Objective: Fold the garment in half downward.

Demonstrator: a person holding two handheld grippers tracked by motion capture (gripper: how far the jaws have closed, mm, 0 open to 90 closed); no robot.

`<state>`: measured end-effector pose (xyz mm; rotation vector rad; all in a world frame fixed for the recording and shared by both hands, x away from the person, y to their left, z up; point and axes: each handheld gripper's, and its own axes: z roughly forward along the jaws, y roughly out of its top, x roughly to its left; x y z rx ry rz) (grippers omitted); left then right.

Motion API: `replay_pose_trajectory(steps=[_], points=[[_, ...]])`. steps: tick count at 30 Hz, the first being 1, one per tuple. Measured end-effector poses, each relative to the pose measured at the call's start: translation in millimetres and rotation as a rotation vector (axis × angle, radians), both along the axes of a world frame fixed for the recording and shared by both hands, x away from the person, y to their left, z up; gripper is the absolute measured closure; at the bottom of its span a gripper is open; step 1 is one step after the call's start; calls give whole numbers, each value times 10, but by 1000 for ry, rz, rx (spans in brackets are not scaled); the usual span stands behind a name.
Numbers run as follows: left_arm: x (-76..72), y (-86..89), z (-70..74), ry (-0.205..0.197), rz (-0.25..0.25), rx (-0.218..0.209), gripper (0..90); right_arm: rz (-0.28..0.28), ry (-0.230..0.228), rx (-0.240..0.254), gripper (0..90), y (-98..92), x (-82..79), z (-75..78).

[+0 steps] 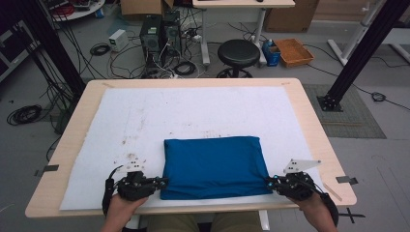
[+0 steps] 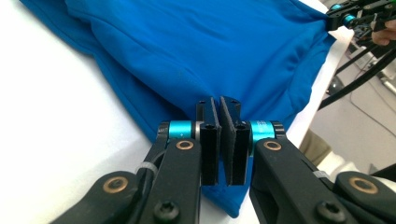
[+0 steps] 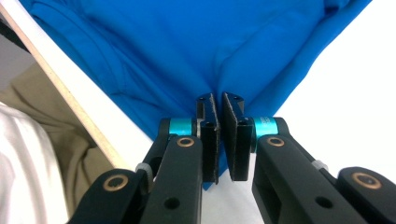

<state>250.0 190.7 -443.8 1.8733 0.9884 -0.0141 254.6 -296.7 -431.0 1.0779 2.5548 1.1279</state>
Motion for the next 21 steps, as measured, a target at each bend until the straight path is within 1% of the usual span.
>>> replay_pose_trajectory(steps=[1,2,3,4,5,6,7,8,9,10,11,12,14,15,17,18,19,21], points=[[3,14,8,-2,3,-3,863,-1,-2,0,854,2,0,11],[5,21,12,-4,12,-9,862,-1,3,6,830,1,1,24],[10,32,15,-13,16,-5,856,-11,13,7,757,-4,8,30],[21,40,17,-13,24,-7,796,-26,20,3,657,-10,20,28],[32,43,20,-13,40,-13,691,-49,21,5,610,-20,26,27],[44,51,34,-30,49,-7,619,-56,9,20,559,-40,41,23],[63,48,57,-49,68,6,567,-70,-5,38,473,-57,56,25],[95,39,88,-67,96,23,505,-100,-32,48,407,-72,79,32],[137,33,122,-87,109,37,460,-132,-56,60,393,-83,113,40],[182,18,151,-115,129,47,443,-157,-69,73,378,-92,160,51],[241,3,177,-140,148,66,437,-189,-90,74,343,-97,223,59],[317,-13,197,-156,176,78,427,-224,-107,73,313,-98,303,66],[494,-37,216,-186,241,92,395,-293,-133,65,294,-75,474,75],[594,-58,212,-200,276,105,395,-314,-144,63,280,-58,572,76],[803,-91,180,-205,317,136,393,-346,-142,74,273,-5,780,65],[901,-105,160,-200,340,157,393,-357,-137,76,272,33,884,51],[992,-113,135,-193,353,172,393,-368,-123,89,272,75,982,32],[1141,-117,82,-169,376,181,390,-380,-97,66,273,172,1158,-7]])
